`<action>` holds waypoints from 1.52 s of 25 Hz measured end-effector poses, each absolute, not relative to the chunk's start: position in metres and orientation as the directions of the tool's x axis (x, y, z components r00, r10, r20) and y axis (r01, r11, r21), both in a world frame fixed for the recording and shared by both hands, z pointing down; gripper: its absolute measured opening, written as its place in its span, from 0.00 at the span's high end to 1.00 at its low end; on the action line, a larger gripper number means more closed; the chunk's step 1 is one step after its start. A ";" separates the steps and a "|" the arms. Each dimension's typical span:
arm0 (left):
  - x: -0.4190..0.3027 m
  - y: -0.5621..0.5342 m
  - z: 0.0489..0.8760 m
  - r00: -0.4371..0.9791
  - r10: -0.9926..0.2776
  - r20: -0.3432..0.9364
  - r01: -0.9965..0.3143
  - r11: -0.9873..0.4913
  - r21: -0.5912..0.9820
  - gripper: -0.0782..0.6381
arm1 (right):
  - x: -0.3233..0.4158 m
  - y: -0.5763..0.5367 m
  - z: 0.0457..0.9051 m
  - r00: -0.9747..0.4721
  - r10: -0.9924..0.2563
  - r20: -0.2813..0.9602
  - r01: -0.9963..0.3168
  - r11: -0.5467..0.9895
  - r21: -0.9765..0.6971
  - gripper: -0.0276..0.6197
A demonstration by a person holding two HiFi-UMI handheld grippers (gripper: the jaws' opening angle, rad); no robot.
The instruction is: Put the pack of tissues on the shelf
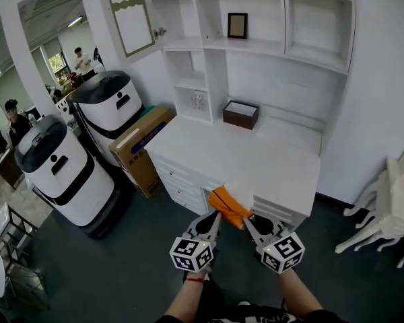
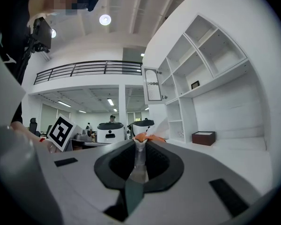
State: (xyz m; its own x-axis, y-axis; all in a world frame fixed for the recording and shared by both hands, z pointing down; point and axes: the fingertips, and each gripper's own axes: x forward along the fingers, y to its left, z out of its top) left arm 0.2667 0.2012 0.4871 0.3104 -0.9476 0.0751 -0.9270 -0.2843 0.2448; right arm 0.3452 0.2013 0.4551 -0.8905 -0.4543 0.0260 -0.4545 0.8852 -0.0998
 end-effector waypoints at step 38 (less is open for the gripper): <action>-0.036 0.032 0.479 0.300 -0.954 0.027 -0.927 -0.285 0.243 0.88 | 0.038 0.037 0.452 -0.912 -0.410 0.013 -0.409 0.906 -0.111 0.91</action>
State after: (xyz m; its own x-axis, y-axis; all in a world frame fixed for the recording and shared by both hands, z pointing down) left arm -0.0359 0.0320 0.4788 0.3000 -0.9536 0.0271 -0.9272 -0.2848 0.2432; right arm 0.0384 0.0365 0.4524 -0.9120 -0.4100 0.0131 -0.4088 0.9058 -0.1112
